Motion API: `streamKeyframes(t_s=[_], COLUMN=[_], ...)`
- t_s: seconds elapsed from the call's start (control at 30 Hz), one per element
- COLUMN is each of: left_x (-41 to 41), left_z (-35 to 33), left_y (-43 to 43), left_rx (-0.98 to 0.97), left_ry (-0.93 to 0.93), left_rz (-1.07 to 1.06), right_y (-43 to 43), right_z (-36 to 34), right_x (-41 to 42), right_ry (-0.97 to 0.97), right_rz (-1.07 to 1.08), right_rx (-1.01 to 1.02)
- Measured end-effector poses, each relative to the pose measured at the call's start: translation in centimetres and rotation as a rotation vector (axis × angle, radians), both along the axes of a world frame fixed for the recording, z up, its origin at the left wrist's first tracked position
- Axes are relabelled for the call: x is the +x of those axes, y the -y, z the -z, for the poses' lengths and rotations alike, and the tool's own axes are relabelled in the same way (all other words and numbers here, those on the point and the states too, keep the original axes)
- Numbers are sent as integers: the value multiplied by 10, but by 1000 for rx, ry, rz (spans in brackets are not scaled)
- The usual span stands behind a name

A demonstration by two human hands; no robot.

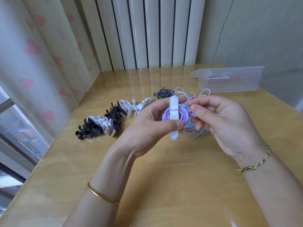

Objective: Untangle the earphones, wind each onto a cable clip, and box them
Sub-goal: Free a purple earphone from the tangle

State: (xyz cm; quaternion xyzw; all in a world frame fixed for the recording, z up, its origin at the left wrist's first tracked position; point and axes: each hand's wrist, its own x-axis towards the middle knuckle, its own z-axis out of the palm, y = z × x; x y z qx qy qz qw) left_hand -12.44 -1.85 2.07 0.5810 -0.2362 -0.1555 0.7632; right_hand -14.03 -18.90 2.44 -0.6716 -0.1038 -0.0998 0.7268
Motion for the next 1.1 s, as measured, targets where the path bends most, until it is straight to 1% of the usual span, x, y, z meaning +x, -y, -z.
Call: streamKeyframes(t_s=[0.1,0.2,0.33,0.47,0.53,0.63,0.67,0.8,0.93,1.03,1.1], left_x=[0,-4,-6,-7,-6,-2,-1,3,14,22,29], left_z=[-1,-3,-4,-7,-8,-8,-9,-17,-23,-30,-34], left_y=[-1,2,8,14,15,15,15,18,27,38,48], left_rx=[44,110,182,225,226,214,202,210,304,344,335], left_ry=[20,74,114,76,39,16,5,41,50,39,5], left_rz=[55,122,141,107,105,129,136,190,222,247,243], right_y=[1,-2,-6,-4,0,12,14,24,36,44,52], right_z=[-4,-4,0,1,-1,-5,-5,-11,-22,-28,-29], right_x=[2,3,3,3,2,-1,0,3,7,13,16], right_ry=[-6,18,101,173,161,48,32,72,135,95,50], right_rz=[-14,25,130,209,130,-84,-119,-115,-96,-96,-98], right_rx=[41,64,6,-108,-157,-84,-79,-70,-166,-205,-213])
